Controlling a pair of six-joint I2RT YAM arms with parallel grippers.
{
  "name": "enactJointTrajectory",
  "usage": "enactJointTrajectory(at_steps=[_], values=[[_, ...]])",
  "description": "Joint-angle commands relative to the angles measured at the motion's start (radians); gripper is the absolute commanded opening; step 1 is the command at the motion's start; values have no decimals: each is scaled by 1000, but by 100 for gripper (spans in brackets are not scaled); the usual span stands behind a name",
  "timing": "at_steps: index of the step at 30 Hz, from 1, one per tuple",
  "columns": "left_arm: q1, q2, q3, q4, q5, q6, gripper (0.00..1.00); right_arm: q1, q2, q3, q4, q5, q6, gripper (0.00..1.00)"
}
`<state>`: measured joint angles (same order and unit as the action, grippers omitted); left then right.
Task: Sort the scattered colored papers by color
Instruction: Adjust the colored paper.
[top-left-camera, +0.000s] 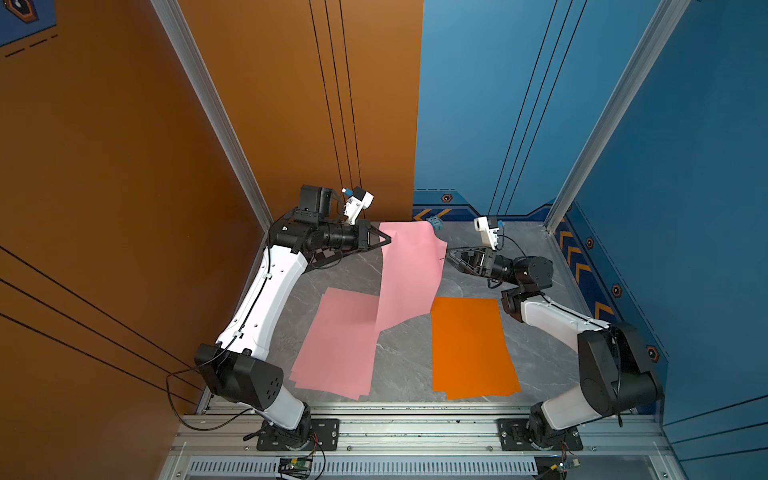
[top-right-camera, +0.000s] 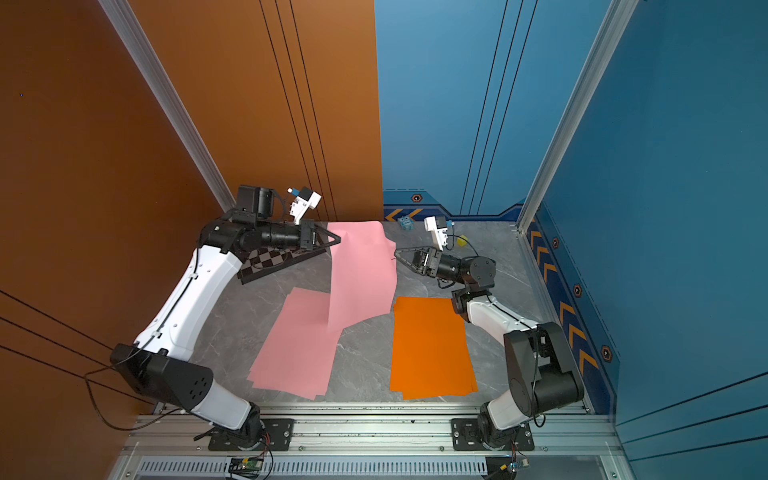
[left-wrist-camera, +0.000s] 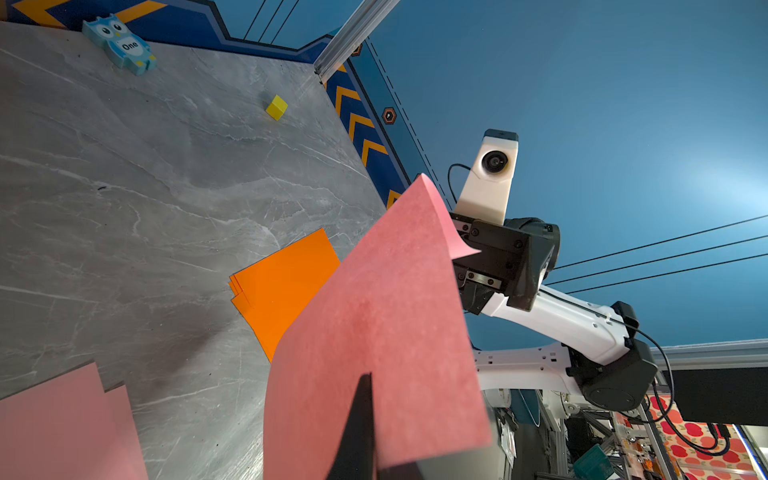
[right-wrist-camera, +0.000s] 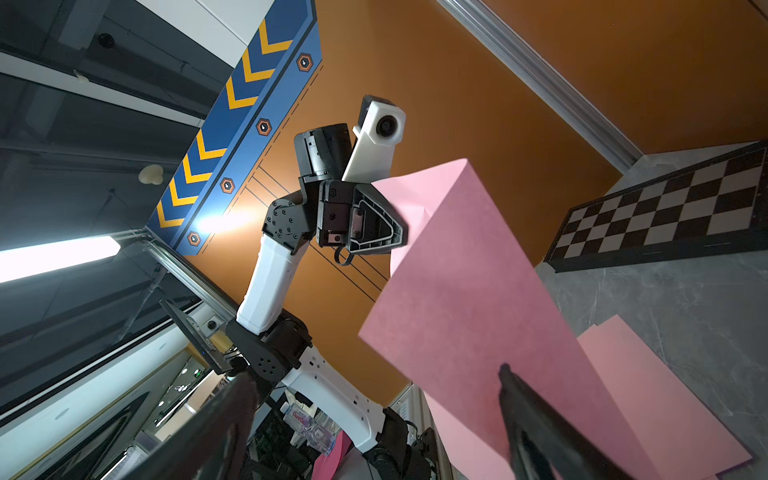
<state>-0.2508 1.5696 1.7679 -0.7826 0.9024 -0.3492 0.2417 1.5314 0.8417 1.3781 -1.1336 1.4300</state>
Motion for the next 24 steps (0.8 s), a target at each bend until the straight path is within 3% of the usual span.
enactJointTrajectory(at_steps=[1,9,17,19,21,24], values=[[-12,-3,22,-10,24,-7,0,-13,22,9,29,-11,-34,85],[-15,-47,15,-10,46,-13,0,-52,42,-10,-230,23,-294,85],[-17,-55,17,-10,53,-19,0,-56,17,16,-357,26,-393,86],[-18,-53,20,-10,52,-19,0,-53,11,20,-355,21,-387,80],[-14,-47,22,-9,49,-19,0,-46,6,21,-350,18,-382,62],[0,-34,22,-10,47,-22,0,-39,-10,17,-344,10,-376,44]])
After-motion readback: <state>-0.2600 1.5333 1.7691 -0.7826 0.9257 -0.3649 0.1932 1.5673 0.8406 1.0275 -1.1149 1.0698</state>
